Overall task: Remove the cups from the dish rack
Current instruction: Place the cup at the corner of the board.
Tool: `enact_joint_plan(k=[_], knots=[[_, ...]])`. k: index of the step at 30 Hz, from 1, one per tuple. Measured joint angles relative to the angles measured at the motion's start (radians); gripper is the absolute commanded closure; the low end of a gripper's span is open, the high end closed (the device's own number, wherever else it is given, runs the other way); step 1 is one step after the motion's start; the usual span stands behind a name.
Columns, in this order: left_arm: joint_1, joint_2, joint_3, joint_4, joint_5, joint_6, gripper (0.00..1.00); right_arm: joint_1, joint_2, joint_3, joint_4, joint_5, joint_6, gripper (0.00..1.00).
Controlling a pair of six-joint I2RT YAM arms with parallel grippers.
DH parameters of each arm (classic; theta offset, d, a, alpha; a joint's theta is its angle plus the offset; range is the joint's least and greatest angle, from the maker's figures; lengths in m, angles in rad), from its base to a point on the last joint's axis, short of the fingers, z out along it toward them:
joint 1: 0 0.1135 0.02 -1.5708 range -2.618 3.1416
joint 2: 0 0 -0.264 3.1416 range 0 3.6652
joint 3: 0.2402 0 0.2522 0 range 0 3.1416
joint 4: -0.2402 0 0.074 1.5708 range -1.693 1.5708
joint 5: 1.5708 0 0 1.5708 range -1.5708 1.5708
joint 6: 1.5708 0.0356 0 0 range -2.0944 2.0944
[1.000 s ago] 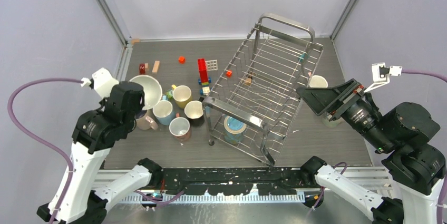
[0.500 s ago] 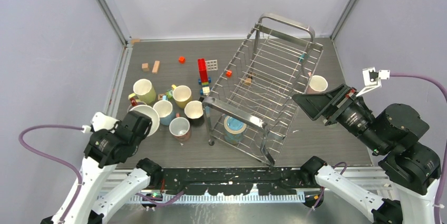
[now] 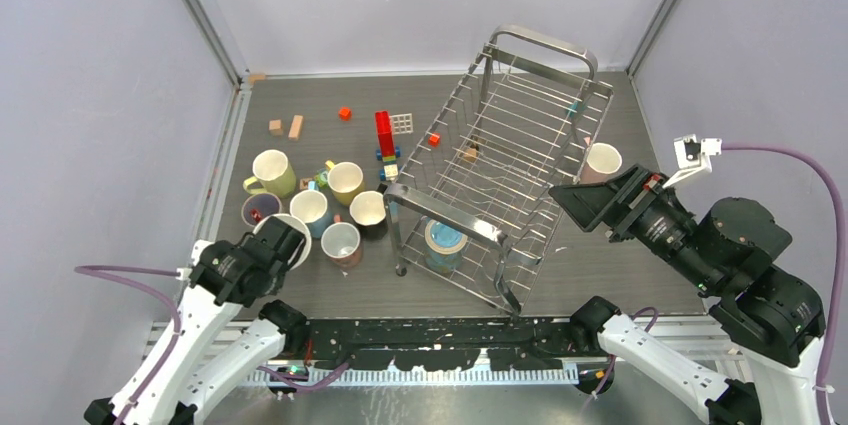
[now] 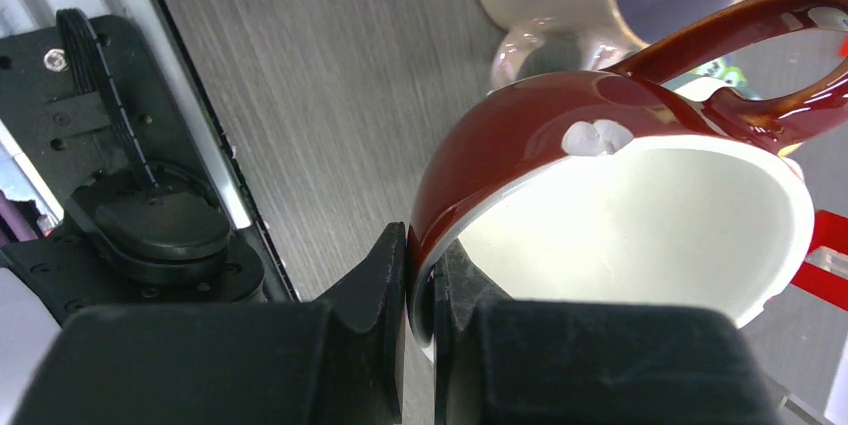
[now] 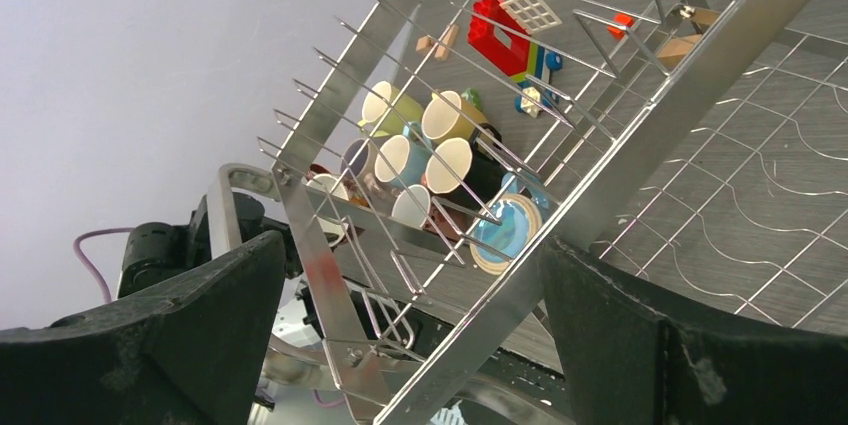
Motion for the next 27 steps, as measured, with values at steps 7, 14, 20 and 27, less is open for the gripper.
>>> enact_joint_plan(k=[7, 14, 20, 27], knots=[[0.000, 0.024, -0.068, 0.000, 0.059, -0.070, 1.00, 0.000, -0.001, -0.035, -0.007, 0.009, 0.000, 0.00], [0.000, 0.046, -0.143, 0.001, 0.120, -0.100, 1.00, 0.000, -0.001, -0.071, -0.008, 0.009, 0.003, 0.00], [0.000, 0.047, -0.213, 0.020, 0.154, -0.111, 1.00, 0.000, -0.006, -0.071, -0.009, 0.016, 0.003, 0.00], [0.000, 0.073, -0.278, 0.109, 0.182, -0.120, 1.00, 0.000, -0.026, -0.071, -0.024, 0.035, 0.003, 0.00]])
